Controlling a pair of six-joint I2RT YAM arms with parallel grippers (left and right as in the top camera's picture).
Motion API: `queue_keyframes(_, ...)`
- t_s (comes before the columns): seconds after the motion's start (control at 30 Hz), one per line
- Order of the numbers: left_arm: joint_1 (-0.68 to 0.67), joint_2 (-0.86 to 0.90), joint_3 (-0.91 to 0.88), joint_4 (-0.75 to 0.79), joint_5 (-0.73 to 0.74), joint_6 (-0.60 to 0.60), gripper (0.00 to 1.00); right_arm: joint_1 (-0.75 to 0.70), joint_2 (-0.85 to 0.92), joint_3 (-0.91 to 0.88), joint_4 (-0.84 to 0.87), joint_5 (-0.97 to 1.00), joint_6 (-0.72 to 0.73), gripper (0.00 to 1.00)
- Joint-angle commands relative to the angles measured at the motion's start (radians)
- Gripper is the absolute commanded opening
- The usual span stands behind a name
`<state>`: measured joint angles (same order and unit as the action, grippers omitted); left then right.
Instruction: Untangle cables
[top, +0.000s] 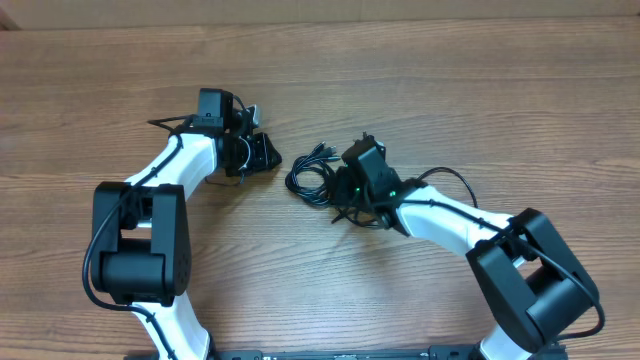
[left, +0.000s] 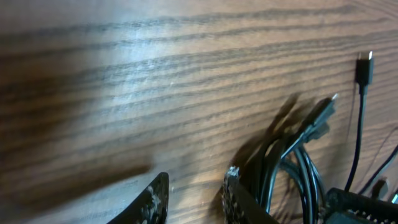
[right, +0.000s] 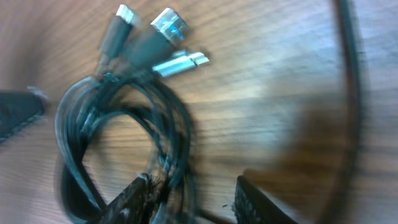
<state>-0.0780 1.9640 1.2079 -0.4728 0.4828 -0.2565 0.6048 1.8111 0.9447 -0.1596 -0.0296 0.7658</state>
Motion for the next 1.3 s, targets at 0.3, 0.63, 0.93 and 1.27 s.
queue_keyframes(0.3,0.075,0.009,0.040,-0.051,-0.010,-0.062,0.42,-0.003,-0.035,0.287,-0.294,-0.096,-0.278,0.60)
queue_keyframes(0.63,0.074,0.009,0.040,-0.051,-0.010,-0.063,0.46,0.071,0.004,0.284,-0.265,-0.076,-0.460,0.61)
queue_keyframes(0.93,0.074,0.009,0.040,-0.051,-0.011,-0.062,0.50,0.088,0.129,0.283,-0.231,-0.077,-0.460,0.69)
queue_keyframes(1.27,0.074,0.009,0.040,-0.050,-0.010,-0.063,0.51,0.088,0.182,0.283,-0.196,-0.081,-0.456,0.63)
